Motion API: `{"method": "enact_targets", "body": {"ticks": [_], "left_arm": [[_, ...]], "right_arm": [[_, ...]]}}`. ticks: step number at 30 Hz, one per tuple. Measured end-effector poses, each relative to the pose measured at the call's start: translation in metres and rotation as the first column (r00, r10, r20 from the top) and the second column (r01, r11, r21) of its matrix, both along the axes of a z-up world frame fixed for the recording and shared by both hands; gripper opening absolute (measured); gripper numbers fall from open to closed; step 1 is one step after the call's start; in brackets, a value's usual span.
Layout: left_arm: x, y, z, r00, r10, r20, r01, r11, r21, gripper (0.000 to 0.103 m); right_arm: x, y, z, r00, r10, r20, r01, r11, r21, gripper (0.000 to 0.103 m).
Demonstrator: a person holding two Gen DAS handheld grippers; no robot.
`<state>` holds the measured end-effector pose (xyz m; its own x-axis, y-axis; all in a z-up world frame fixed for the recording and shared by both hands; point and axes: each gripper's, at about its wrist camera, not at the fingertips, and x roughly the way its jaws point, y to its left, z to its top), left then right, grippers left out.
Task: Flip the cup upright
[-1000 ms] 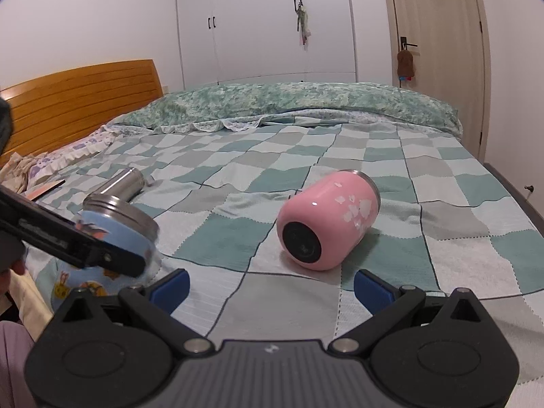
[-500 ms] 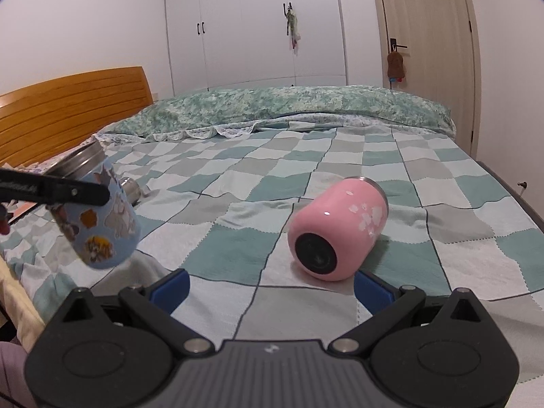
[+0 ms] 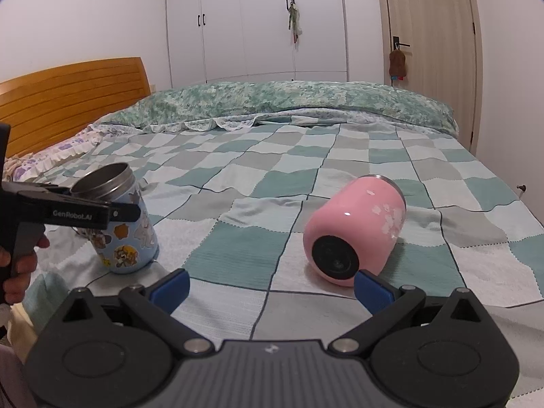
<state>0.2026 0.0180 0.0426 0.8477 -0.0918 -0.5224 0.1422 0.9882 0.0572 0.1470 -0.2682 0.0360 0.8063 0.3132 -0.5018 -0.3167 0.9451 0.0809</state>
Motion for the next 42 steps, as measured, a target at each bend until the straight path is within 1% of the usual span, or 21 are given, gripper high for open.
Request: {"method": "enact_targets", "body": {"ticks": [2,3,6,10,14,16,17,20,22,25,28,30,33,36,42], "left_arm": [[-0.003,0.0,0.0,1.0,-0.01,0.008,0.01,1.0,-0.001,0.09],[-0.006,0.001,0.003,1.0,-0.015,0.018,0.015,1.0,-0.008,0.102],[-0.028,0.006,0.015,0.996,-0.005,0.089,0.008,0.999,-0.033,0.103],[-0.065,0.017,0.033,0.99,0.013,0.142,-0.001,0.997,-0.08,0.103],[-0.113,0.024,0.048,0.967,0.031,0.253,-0.006,0.995,-0.103,0.103],[-0.136,0.026,0.052,0.957,0.039,0.287,-0.007,0.994,-0.112,0.103],[-0.144,0.026,0.053,0.957,0.041,0.289,-0.009,0.994,-0.113,0.103],[-0.169,0.027,0.047,0.952,0.06,0.299,-0.024,0.992,-0.121,0.103],[-0.182,0.028,0.04,0.948,0.073,0.31,-0.036,0.992,-0.122,0.103],[-0.196,0.026,0.024,0.941,0.097,0.325,-0.068,0.993,-0.098,0.103],[-0.205,0.02,0.006,0.935,0.102,0.34,-0.089,0.995,-0.053,0.103],[-0.211,0.016,-0.004,0.927,0.106,0.361,-0.101,0.994,-0.034,0.103],[-0.218,0.013,-0.015,0.918,0.113,0.38,-0.103,0.994,-0.048,0.103],[-0.222,0.012,-0.026,0.907,0.121,0.403,-0.106,0.993,-0.059,0.103],[-0.22,0.013,-0.033,0.907,0.127,0.4,-0.104,0.991,-0.079,0.103]], "right_arm": [[-0.001,0.001,0.001,1.0,-0.003,0.003,0.003,1.0,0.003,0.103],[-0.003,0.002,0.001,1.0,-0.004,0.005,0.004,1.0,0.005,0.103],[-0.01,0.003,0.003,1.0,-0.007,0.019,0.007,1.0,0.007,0.103],[-0.029,0.005,0.008,0.998,-0.011,0.062,0.011,1.0,0.011,0.103],[-0.054,0.007,0.014,0.991,-0.018,0.129,0.016,1.0,0.014,0.103],[-0.069,0.009,0.016,0.985,-0.026,0.173,0.024,1.0,0.012,0.103],[-0.075,0.009,0.017,0.981,-0.03,0.191,0.028,1.0,0.012,0.103],[-0.098,0.011,0.017,0.966,-0.045,0.254,0.044,0.999,0.01,0.103],[-0.113,0.012,0.015,0.951,-0.055,0.305,0.056,0.998,0.005,0.103],[-0.132,0.014,0.01,0.93,-0.068,0.36,0.077,0.997,-0.009,0.103],[-0.145,0.015,0.003,0.921,-0.077,0.381,0.093,0.995,-0.024,0.103],[-0.152,0.014,-0.001,0.914,-0.09,0.395,0.11,0.994,-0.026,0.103],[-0.159,0.011,-0.008,0.905,-0.108,0.412,0.124,0.992,-0.012,0.103],[-0.165,0.011,-0.014,0.886,-0.116,0.449,0.132,0.991,-0.005,0.103],[-0.171,0.01,-0.021,0.87,-0.124,0.477,0.146,0.989,-0.009,0.103]]}}
